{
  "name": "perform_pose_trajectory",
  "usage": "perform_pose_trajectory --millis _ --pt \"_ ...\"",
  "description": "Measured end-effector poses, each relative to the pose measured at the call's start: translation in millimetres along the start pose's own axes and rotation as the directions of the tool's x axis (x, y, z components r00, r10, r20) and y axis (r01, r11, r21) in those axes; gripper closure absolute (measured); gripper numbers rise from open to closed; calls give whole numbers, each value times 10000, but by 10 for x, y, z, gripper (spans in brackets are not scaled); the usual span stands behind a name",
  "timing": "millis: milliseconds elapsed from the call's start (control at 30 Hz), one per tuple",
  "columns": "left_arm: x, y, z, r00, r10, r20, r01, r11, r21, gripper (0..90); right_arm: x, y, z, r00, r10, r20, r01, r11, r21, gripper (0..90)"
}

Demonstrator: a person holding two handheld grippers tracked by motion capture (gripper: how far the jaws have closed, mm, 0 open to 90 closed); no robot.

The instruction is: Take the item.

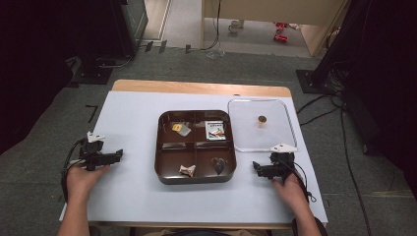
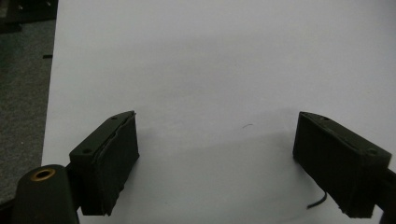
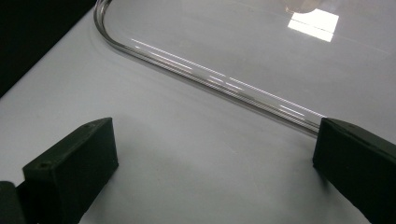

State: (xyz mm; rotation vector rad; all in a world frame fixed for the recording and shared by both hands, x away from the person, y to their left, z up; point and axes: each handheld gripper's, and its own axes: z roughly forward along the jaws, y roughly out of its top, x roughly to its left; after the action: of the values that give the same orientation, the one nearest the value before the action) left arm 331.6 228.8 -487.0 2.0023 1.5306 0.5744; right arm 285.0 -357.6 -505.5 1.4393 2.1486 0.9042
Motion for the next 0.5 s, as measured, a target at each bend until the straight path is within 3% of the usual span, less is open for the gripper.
perform_pose_trajectory --millis 100,200,367,500 --pt "-14 16 -10 10000 30 35 -31 9999 167 156 0 0 0 10000 3 -1 -3 10000 2 0" --pt "-42 21 -42 9992 374 149 -378 9989 262 161 1 0 0 10000 5 1 -5 10000 3 0" --pt "-91 74 -104 9978 619 229 -621 9980 110 222 0 0 0 10000 2 1 -2 10000 2 0" --pt "-149 124 -151 9941 958 518 -957 9954 -38 266 0 0 -1 10000 -2 1 2 10000 12 0"
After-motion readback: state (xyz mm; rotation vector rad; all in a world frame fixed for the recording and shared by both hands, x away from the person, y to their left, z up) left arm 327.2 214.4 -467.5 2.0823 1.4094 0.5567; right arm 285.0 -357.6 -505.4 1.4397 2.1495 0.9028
